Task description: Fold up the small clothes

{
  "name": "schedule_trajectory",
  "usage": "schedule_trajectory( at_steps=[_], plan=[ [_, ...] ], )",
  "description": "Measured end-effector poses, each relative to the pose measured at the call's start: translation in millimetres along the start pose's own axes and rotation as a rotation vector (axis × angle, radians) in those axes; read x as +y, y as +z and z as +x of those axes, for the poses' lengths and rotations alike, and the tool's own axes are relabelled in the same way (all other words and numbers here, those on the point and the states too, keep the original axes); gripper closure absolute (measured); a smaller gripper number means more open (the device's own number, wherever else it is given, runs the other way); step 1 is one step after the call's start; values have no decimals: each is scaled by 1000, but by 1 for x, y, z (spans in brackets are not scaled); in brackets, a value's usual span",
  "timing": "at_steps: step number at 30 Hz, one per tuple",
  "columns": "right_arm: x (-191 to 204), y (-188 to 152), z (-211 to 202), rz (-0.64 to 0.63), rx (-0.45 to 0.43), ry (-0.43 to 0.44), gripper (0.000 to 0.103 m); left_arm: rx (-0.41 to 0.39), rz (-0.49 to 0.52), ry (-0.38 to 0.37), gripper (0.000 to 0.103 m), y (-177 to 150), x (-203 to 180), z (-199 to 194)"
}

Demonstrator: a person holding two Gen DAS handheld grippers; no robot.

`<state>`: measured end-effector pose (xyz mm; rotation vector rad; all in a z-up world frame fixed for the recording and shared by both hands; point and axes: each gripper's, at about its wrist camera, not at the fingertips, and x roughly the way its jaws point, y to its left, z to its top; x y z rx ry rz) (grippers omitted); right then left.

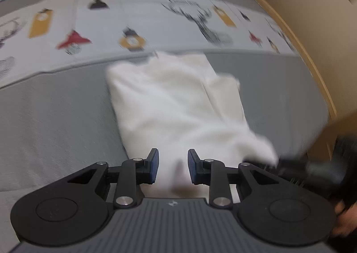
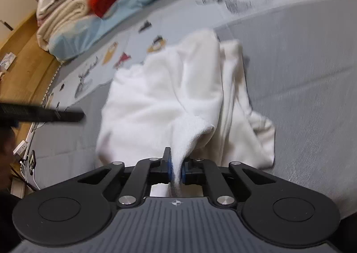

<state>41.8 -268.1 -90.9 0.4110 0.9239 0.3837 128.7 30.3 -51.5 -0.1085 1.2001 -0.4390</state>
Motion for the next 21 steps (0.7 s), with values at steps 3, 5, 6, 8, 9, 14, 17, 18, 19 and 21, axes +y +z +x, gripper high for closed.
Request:
schedule_trajectory(
  at_steps=[3, 5, 6, 8, 9, 14, 17, 18, 19, 21],
  plan=[
    [8, 8, -18, -76, -33, -46, 97, 69, 83, -23, 73, -18, -6, 21],
    [8, 12, -21, -123, 2, -144, 97, 115, 157, -40, 73, -26, -11, 35],
    [2, 14, -19, -109, 44, -169, 97, 143, 178, -46, 73, -30, -12, 42],
    [-10, 22, -9, -72, 161, -176, 96, 204, 205, -35, 73, -38, -11, 56],
    [-17, 30, -8, -46, 204, -163, 90, 239, 216, -22, 73, -41, -9, 63],
    [-34, 84, -27, -23, 46, -107, 71, 257, 269, -17, 73, -45, -6, 64],
    [-49, 109, -13, -14, 8, -100, 50, 226, 250, -37, 72, -43, 3, 54],
    [-53, 115, -3, -6, 25, -81, 51, 208, 233, -48, 72, -41, 6, 50],
    [-57, 119, 9, 5, 46, -60, 51, 196, 218, -55, 73, -40, 11, 46],
    [-61, 126, 32, 30, 78, -22, 51, 182, 198, -57, 73, -40, 19, 41]
  ],
)
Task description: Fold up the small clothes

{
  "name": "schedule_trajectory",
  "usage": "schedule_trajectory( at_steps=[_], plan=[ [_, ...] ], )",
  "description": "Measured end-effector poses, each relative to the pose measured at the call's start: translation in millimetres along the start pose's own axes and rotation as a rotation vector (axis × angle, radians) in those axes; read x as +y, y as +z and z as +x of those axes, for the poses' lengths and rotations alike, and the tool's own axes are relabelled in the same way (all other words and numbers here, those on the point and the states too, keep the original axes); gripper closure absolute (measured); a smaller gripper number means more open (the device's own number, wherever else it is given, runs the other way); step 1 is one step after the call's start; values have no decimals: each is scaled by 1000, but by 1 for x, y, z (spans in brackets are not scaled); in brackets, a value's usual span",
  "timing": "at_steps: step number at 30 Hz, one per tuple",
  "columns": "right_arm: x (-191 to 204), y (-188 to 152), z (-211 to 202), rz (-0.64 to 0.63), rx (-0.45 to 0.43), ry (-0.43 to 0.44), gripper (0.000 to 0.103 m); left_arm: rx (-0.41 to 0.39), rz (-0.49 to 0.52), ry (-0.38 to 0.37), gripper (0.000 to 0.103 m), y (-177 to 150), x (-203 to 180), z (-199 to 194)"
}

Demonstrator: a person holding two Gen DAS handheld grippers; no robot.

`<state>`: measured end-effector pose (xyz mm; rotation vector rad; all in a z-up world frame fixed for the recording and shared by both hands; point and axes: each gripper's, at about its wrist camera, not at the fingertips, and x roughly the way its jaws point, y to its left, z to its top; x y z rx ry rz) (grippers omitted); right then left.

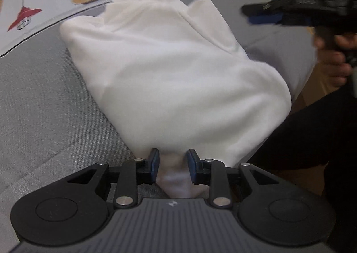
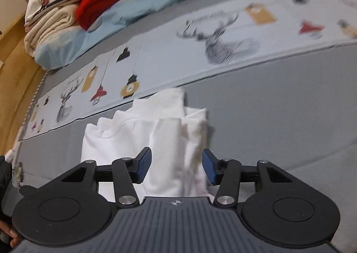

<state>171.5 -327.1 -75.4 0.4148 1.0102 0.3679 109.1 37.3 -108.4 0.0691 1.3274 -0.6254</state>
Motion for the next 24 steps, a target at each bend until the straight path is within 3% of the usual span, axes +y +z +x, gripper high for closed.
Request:
schedule_trajectory(
  at_steps=[4, 7, 9, 11, 13, 15, 19, 21, 24],
  plan=[
    [-6, -1, 38, 44, 53, -37, 51, -23, -2, 8, 73, -4, 11, -8],
    [5, -1, 43, 4, 45, -46, 55, -59, -16, 24, 73, 0, 14, -15],
    [15, 0, 40, -60, 17, -26, 69, -95, -52, 34, 73, 2, 26, -23],
    [23, -1, 40, -120, 10, -39, 93, -130, -97, 35, 73, 6, 36, -30],
    [26, 0, 38, -128, -3, -32, 95, -167, -137, 46, 73, 11, 45, -35],
    [32, 5, 26, -136, -65, -14, 95, -194, -158, 53, 73, 23, 48, -34],
    [61, 15, -15, -274, -335, 88, 95, -264, -159, 42, 73, 33, 40, -41],
    [65, 20, -12, -293, -389, 0, 94, -290, -149, 29, 73, 33, 32, -44],
    [44, 28, 14, -179, -275, -185, 91, -303, -147, 27, 73, 34, 28, -45]
  ],
)
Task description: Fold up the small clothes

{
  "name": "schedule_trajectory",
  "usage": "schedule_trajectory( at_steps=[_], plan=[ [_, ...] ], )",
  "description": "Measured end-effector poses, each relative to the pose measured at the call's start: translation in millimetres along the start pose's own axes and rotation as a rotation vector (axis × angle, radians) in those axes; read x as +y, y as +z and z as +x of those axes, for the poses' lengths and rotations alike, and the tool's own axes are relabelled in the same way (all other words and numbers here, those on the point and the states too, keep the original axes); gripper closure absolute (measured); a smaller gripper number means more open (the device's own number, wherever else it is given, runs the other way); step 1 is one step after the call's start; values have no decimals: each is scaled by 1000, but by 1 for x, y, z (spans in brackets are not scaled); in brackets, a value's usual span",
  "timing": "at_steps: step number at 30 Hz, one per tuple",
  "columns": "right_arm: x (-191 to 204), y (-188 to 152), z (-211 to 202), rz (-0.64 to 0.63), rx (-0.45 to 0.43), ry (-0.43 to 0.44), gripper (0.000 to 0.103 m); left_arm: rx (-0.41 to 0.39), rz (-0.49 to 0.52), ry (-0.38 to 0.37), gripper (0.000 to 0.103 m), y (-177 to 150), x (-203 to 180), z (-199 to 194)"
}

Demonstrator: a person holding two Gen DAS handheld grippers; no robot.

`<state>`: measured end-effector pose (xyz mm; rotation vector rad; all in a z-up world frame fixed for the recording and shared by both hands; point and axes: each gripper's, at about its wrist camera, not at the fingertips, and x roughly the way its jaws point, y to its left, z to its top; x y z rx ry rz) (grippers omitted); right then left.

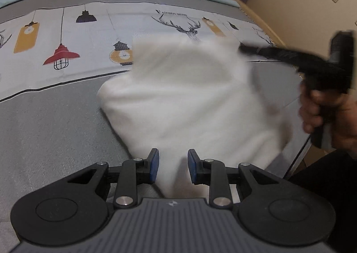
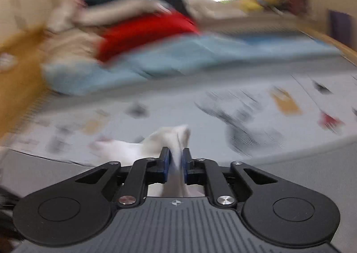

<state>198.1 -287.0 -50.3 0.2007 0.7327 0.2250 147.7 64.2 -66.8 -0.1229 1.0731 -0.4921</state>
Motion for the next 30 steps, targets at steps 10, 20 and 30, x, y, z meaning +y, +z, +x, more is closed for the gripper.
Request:
schedule_trajectory(
  at_steps=[10, 20, 30],
  plan=[
    [-22, -48, 0, 23, 340, 83, 59, 36, 30, 16, 73, 0, -15, 14],
    [-38, -65, -32, 62, 420, 230, 100, 38, -3, 77, 73, 1, -16, 21],
    [-52, -63, -63, 5, 444, 122, 92, 7, 17, 58, 73, 0, -26, 17]
  ],
)
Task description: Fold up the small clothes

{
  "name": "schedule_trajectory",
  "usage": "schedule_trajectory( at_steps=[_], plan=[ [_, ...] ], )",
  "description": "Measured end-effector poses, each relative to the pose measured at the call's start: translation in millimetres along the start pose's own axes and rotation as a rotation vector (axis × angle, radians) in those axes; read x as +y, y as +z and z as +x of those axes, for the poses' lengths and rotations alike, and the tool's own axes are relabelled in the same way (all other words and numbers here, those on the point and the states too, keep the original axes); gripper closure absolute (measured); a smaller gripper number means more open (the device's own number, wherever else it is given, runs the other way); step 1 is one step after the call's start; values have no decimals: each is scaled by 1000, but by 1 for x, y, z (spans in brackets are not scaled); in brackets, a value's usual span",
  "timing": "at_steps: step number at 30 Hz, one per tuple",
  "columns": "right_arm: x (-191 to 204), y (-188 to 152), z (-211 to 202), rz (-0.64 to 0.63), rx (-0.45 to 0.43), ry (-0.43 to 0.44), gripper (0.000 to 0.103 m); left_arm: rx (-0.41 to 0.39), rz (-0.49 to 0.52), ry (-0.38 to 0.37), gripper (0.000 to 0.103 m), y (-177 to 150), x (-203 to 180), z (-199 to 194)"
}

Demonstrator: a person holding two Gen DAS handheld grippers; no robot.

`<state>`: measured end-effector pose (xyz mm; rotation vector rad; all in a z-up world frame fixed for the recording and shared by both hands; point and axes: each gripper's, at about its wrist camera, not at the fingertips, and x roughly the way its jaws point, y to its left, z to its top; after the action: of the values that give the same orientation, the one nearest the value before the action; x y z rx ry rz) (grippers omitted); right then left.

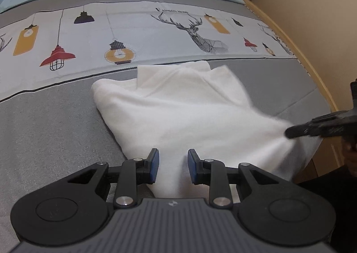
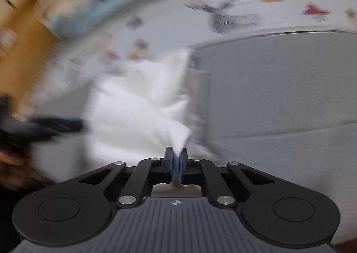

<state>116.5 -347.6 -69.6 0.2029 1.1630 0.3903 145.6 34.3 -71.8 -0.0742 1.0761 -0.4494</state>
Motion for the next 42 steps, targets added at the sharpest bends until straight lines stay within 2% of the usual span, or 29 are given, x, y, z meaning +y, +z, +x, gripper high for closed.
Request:
schedule_trajectory(
  at_steps=[1, 2, 3, 5, 6, 8, 10, 11, 12, 13, 14, 16, 20, 22, 23, 25, 29, 33, 35, 37, 39, 40, 41, 42],
  plan=[
    [2, 0, 1, -25, -1, -26, 92, 2, 4, 3, 73, 0, -1, 0],
    [5, 2, -3, -44, -39, -38, 92, 5, 6, 1, 73, -1, -2, 0],
    [8, 5, -12, -53, -98, -12, 92, 6, 7, -5, 73, -1, -3, 0],
    [11, 9, -24, -42, -173, 102, 92, 9, 16, -27, 73, -2, -6, 0],
    [14, 10, -26, -41, -184, 152, 92, 19, 23, -41, 73, -3, -7, 2],
    [22, 10, -15, -74, -127, 186, 91, 67, 44, -47, 72, -6, -9, 9],
    [32, 4, 13, -154, 12, 106, 89, 121, 82, -5, 72, -11, -11, 19],
    [34, 1, 25, -188, 69, 44, 89, 144, 94, 13, 72, -14, -11, 23],
    [34, -4, 40, -226, 127, -55, 89, 149, 92, 14, 72, -14, -10, 24],
    [32, -8, 49, -252, 158, -129, 82, 148, 80, 9, 72, -13, -9, 23],
    [29, -8, 52, -254, 167, -157, 73, 143, 64, 1, 72, -12, -7, 22],
    [24, 2, 43, -192, 117, -128, 69, 125, 36, 6, 72, -10, -2, 19],
    [21, 24, 8, -87, -98, -14, 69, 63, -40, 32, 71, -2, 11, 11],
    [14, 34, 3, -13, -196, 21, 66, 41, -117, 37, 62, 3, 24, 10],
    [10, 40, 5, 21, -226, 30, 64, 29, -147, 51, 53, 6, 28, 9],
    [5, 50, 14, 76, -250, 30, 62, 13, -219, 61, 49, 12, 39, 10],
    [-5, 66, 39, 166, -240, 45, 62, 24, -369, 17, 44, 20, 57, 19],
    [-8, 72, 65, 216, -216, 77, 62, 49, -452, 24, 44, 28, 66, 34],
    [-9, 75, 75, 221, -198, 84, 65, 62, -484, 23, 44, 31, 70, 42],
    [-7, 78, 77, 205, -211, 108, 99, 68, -507, 22, 40, 34, 73, 49],
    [-8, 81, 72, 209, -263, 111, 100, 71, -520, 24, 39, 37, 74, 56],
    [-10, 82, 68, 219, -296, 106, 100, 72, -520, 22, 40, 39, 74, 60],
    [-13, 83, 65, 229, -326, 103, 100, 68, -511, 19, 47, 40, 74, 62],
    [-14, 85, 63, 231, -342, 94, 100, 50, -486, 28, 78, 43, 72, 64]
  ],
)
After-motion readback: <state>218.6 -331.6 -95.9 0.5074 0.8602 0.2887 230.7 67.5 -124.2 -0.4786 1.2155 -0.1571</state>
